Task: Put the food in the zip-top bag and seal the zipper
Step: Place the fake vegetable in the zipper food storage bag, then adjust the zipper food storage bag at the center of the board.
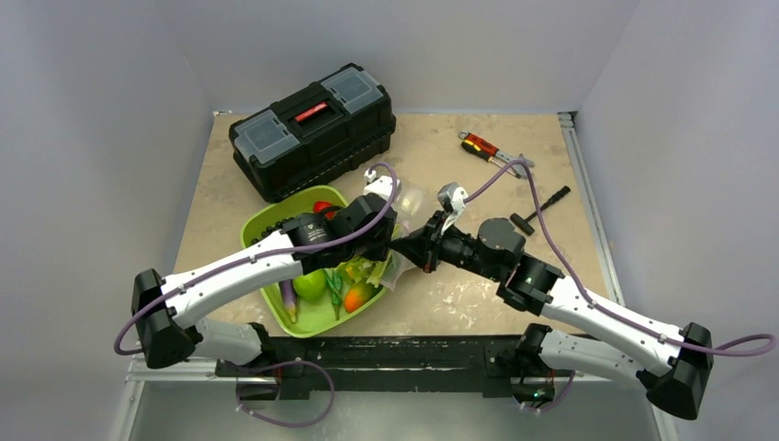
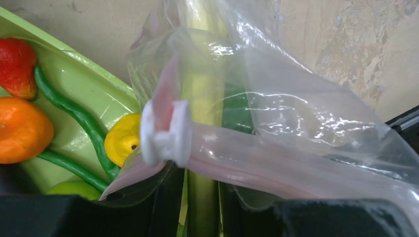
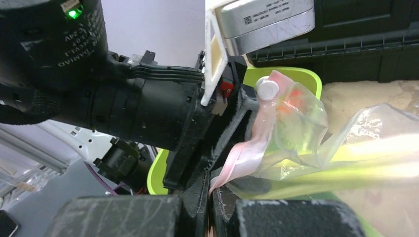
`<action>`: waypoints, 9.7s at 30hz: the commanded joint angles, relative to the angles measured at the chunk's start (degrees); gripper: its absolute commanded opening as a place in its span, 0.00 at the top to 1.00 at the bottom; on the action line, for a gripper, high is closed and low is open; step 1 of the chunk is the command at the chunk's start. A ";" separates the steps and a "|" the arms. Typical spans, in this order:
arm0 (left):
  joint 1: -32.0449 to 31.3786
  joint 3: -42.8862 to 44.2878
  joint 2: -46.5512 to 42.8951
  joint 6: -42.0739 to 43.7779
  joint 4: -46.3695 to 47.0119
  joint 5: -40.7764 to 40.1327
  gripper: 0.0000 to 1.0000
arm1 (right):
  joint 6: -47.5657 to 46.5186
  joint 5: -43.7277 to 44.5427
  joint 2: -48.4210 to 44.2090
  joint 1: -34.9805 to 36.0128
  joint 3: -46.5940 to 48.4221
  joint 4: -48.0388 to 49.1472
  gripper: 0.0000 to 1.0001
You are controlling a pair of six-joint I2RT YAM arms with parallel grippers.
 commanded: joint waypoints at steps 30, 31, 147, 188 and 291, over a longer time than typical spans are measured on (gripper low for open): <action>-6.12 -5.31 -4.58 -10.77 -0.94 -1.46 0.81 | 4.05 2.38 0.03 0.71 -0.27 4.42 1.00; -6.12 -5.43 -5.35 -11.05 -0.23 -2.15 0.89 | 4.10 2.25 0.12 0.70 -0.44 4.44 1.00; 8.74 52.12 37.06 10.13 -12.29 34.50 1.00 | 24.08 20.23 -13.87 -8.69 -16.52 -9.58 1.00; -5.19 18.22 16.77 5.89 -0.93 0.76 1.00 | 19.04 19.85 -17.72 -8.69 -8.63 -21.92 1.00; 8.66 6.77 7.36 -0.44 10.91 26.00 1.00 | 16.23 37.45 -10.36 9.33 7.14 -39.25 0.38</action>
